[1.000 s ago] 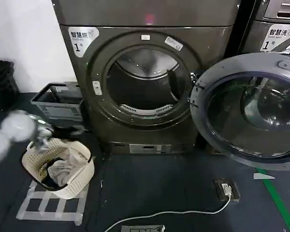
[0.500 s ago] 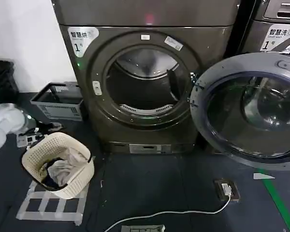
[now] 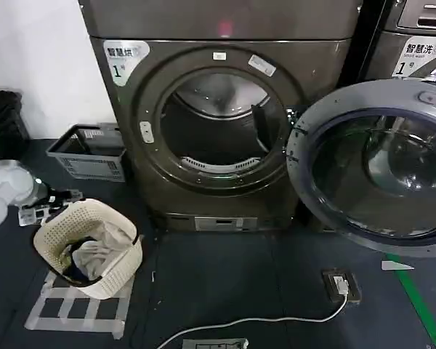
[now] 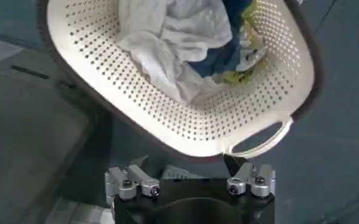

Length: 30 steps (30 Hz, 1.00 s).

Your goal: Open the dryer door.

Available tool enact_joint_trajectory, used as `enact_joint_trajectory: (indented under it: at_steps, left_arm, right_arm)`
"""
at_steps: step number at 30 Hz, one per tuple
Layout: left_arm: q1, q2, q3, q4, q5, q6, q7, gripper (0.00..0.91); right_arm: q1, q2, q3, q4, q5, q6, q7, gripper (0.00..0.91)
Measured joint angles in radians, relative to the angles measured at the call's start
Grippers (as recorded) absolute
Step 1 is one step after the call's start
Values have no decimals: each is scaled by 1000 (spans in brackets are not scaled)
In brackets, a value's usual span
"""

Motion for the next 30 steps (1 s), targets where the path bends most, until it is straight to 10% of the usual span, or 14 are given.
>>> enact_joint_trajectory:
  at_steps: [30]
  left_arm:
    - [81, 0, -62, 86, -101, 0, 43, 907]
  right_arm:
    - [2, 13, 0, 7, 0, 11, -21, 907]
